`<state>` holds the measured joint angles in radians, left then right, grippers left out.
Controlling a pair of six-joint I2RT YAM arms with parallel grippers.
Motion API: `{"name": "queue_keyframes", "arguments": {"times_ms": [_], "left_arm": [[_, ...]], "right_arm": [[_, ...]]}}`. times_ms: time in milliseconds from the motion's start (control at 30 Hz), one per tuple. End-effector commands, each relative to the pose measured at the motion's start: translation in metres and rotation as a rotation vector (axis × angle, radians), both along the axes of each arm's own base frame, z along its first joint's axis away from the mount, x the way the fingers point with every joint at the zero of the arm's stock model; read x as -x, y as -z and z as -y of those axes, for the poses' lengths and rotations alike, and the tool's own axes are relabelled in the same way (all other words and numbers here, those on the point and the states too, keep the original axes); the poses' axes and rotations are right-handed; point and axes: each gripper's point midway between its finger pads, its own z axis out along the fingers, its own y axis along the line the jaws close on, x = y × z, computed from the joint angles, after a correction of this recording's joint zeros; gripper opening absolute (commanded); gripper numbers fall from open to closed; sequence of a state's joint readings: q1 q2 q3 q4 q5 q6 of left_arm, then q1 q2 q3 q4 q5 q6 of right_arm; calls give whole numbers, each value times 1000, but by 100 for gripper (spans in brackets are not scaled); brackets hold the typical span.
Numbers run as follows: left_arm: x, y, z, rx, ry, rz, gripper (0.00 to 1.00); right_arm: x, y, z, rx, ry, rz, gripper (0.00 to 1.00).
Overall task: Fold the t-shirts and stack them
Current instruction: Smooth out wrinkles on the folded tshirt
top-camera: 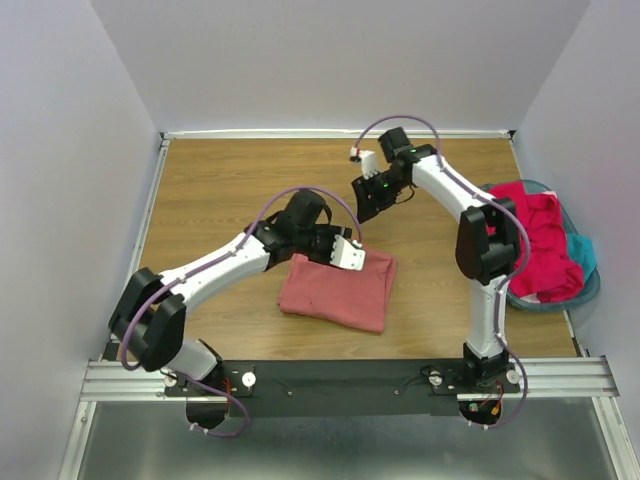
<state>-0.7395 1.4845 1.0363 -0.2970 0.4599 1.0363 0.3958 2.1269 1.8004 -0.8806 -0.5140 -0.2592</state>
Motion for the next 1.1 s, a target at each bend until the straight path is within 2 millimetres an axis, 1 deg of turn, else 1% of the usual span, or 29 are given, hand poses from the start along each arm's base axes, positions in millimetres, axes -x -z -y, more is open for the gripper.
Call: {"name": "queue_keyframes", "arguments": {"times_ms": [0, 33, 67, 100, 133, 167, 200, 233, 267, 300, 333, 367, 467, 567, 633, 733, 833, 933, 1000, 1067], "left_arm": [[36, -2, -27, 0, 21, -251, 52], [28, -1, -38, 7, -9, -291, 52], [23, 0, -42, 13, -28, -312, 52], [8, 0, -55, 25, -77, -330, 52], [9, 0, -53, 27, -68, -352, 52], [-7, 3, -61, 31, -109, -385, 52], [-15, 4, -65, 36, -130, -406, 52], [-28, 10, -73, 37, -160, -445, 52], [-34, 12, -76, 35, -171, -464, 52], [-40, 15, -78, 31, -175, -480, 55], [-50, 11, -78, 35, -166, -466, 57], [-52, 26, -85, 11, -183, -531, 59], [-66, 35, -91, 7, -193, -575, 61], [-75, 42, -91, 1, -197, -586, 62], [-77, 49, -91, -9, -199, -596, 62], [-76, 54, -90, -12, -183, -617, 63], [-74, 66, -90, -25, -177, -649, 63], [-75, 70, -89, -29, -177, -651, 63], [-76, 74, -89, -32, -179, -658, 61], [-76, 75, -87, -27, -173, -668, 57]], "right_arm": [[3, -36, 38, -40, 64, 16, 58], [17, -37, 42, -45, 53, -1, 57], [19, -37, 42, -50, 42, -3, 56], [32, -34, 47, -45, 25, -16, 54], [38, -33, 47, -49, 16, -26, 53], [45, -33, 47, -62, 4, -45, 52], [51, -33, 48, -66, -10, -47, 52], [58, -28, 49, -68, -22, -67, 52], [62, -26, 50, -68, -33, -76, 52], [63, -23, 51, -63, -50, -70, 52], [68, -18, 53, -57, -57, -86, 52], [69, -15, 54, -50, -64, -89, 52], [74, -7, 57, -40, -95, -98, 52], [78, 0, 58, -36, -107, -118, 52], [81, 5, 60, -29, -120, -127, 52], [87, 16, 64, -12, -135, -150, 54], [91, 28, 68, 9, -151, -160, 57], [89, 35, 69, 17, -150, -166, 58], [89, 35, 67, 9, -151, -168, 58], [89, 36, 66, 5, -151, -172, 58]]}}
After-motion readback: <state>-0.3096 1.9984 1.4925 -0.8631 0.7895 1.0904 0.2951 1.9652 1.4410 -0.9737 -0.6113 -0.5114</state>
